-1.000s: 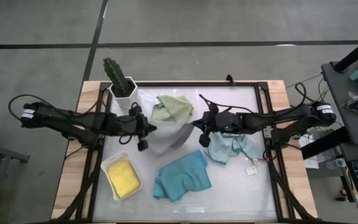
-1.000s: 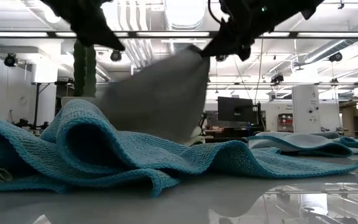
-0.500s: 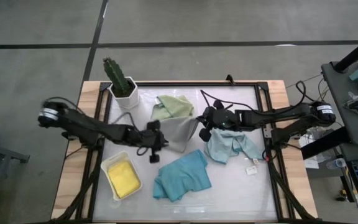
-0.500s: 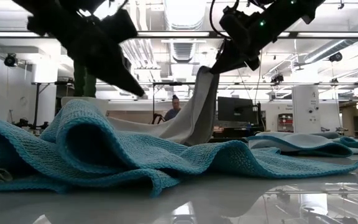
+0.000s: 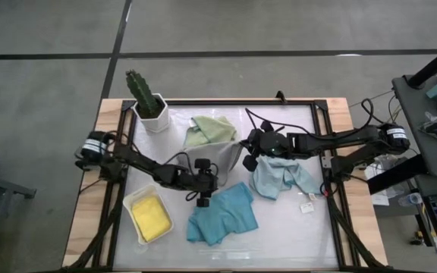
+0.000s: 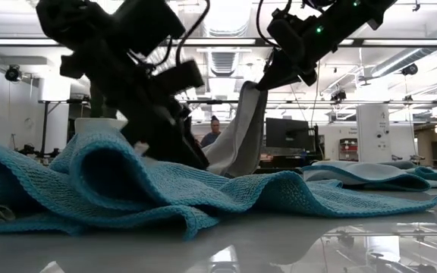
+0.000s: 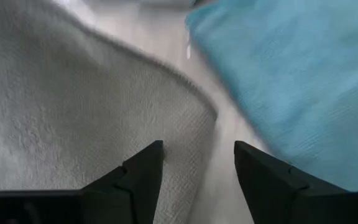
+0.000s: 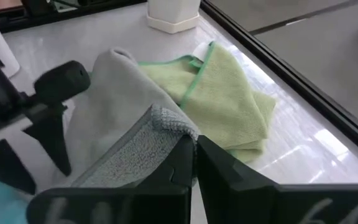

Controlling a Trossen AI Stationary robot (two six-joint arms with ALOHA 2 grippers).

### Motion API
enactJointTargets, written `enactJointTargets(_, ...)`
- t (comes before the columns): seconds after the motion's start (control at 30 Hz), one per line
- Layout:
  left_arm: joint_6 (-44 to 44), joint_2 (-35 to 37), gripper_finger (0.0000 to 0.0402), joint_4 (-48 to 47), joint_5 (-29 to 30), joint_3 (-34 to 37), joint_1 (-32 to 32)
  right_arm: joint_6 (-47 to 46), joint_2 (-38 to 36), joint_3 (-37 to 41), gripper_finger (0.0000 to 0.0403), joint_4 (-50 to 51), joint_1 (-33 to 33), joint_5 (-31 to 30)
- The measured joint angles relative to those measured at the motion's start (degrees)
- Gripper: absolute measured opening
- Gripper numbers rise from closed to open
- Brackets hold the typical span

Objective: Fold microfiber towels
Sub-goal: Fold the gray microfiber towel

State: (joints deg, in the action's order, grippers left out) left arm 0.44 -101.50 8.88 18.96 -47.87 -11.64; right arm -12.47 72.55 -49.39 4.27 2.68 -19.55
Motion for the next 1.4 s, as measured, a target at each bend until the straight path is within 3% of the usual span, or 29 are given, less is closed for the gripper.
enactJointTargets(0.2, 0.0, -1.4, 0.0147, 0.1, 2.8, -0.5, 0.0, 0.4, 0.0, 0.0, 0.0008, 0.0, 0.0, 0.0)
enactJointTargets(0.5, -1.2, -1.2, 0.0009, -0.5, 2.6, -0.4, 0.0, 0.6, 0.0, 0.0, 0.0008, -0.1, 0.0, 0.0)
enactJointTargets(0.57, -1.6, 0.1, 0.0008, -0.5, -0.2, -0.4, 0.1, 0.7, 0.0, 0.0, 0.0008, -0.1, 0.0, 0.0)
enactJointTargets(0.7, -1.4, 7.1, 0.0001, -0.4, -11.9, -0.4, 0.1, 1.3, 0.0, 0.0, 0.0009, 0.2, 0.0, 0.0)
enactJointTargets(0.8, -1.4, 13.8, 0.0002, -0.4, -14.4, 0.3, 0.2, 1.3, 0.0, 0.0, 0.0009, 0.3, 0.0, 0.1)
enactJointTargets(0.9, -1.5, 20.0, 0.0003, -1.7, -12.2, 2.2, 1.2, 1.5, 0.0, 0.0, 0.0009, 0.4, 0.0, 0.2)
enactJointTargets(1.1, -8.2, 25.7, 0.0003, -6.9, 5.0, 7.9, 4.9, 1.5, 0.0, 0.0, 0.0009, 0.6, 0.0, 0.2)
enactJointTargets(1.4, -19.2, 23.9, 0.0057, -6.2, 6.0, 14.4, 14.1, 2.0, 0.0, 0.0, 0.0009, 1.1, 0.0, 0.2)
